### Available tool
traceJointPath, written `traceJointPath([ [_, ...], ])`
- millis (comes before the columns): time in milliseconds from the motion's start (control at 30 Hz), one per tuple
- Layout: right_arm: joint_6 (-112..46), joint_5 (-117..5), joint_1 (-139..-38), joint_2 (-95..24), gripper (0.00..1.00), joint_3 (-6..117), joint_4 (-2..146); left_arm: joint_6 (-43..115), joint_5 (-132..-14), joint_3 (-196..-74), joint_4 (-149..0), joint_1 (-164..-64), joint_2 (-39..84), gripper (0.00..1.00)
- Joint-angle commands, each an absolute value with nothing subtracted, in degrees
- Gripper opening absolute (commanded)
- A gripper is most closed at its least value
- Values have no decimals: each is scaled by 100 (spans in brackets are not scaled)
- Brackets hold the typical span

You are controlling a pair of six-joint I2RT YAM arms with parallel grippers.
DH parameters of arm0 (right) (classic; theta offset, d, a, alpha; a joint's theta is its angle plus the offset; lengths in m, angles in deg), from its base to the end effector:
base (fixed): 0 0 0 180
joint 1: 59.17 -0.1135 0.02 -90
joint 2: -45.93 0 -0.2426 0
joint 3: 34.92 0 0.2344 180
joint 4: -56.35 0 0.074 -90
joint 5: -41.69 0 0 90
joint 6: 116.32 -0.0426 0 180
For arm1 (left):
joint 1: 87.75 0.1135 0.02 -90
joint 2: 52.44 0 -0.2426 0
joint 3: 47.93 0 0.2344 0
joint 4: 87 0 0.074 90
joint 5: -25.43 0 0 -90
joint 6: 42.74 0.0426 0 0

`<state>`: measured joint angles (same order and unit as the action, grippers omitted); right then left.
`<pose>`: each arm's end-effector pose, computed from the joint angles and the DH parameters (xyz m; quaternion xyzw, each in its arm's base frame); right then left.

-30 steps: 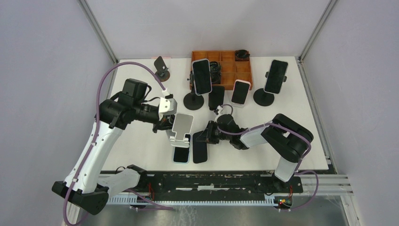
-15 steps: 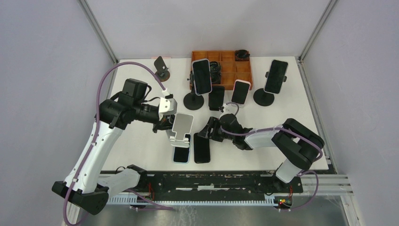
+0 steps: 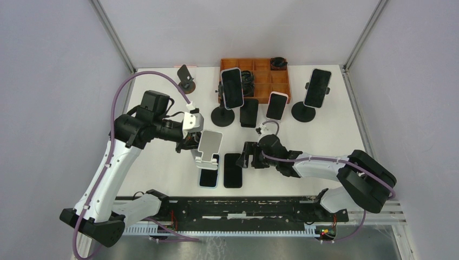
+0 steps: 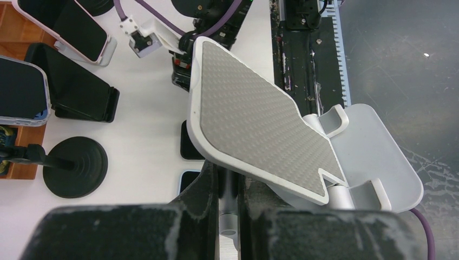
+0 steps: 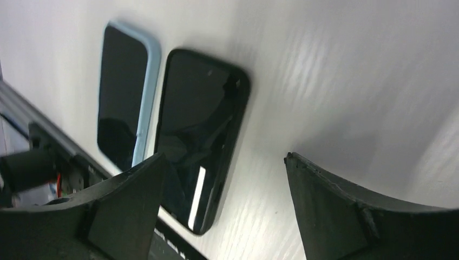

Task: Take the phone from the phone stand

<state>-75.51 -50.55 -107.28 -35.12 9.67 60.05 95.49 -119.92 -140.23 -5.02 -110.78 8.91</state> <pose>0.1723 0.1946 0.1387 0.0003 0.9068 0.3280 0.2650 0.1395 -0.0974 0.3706 0.6123 0.5883 -0.3629 0.3838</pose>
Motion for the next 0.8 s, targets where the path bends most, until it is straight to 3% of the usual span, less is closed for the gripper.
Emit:
traceJointPath([
  [0,-6839,-5979,-10929,-3099,86,870,5696,9351,-12060,-14172,-665,-11104,878,2],
  [200,-6254,-7258,-10927,-1789,84,1235,5322,9491,-12016,-14121,-657,-11104,886,2],
  [333,-6999,-7893,-10928,-1302,81,1248,4097,9829,-12059,-14182,-530,-11105,945,2],
  [533,-8177,-7922,-10967,-1558,75,1489,2408,10318,-12321,-14096,-587,-11111,751,2],
  [767,-8454,-7882,-11314,-2061,72,2009,1674,9886,-12344,-14026,-1223,-11108,564,2],
])
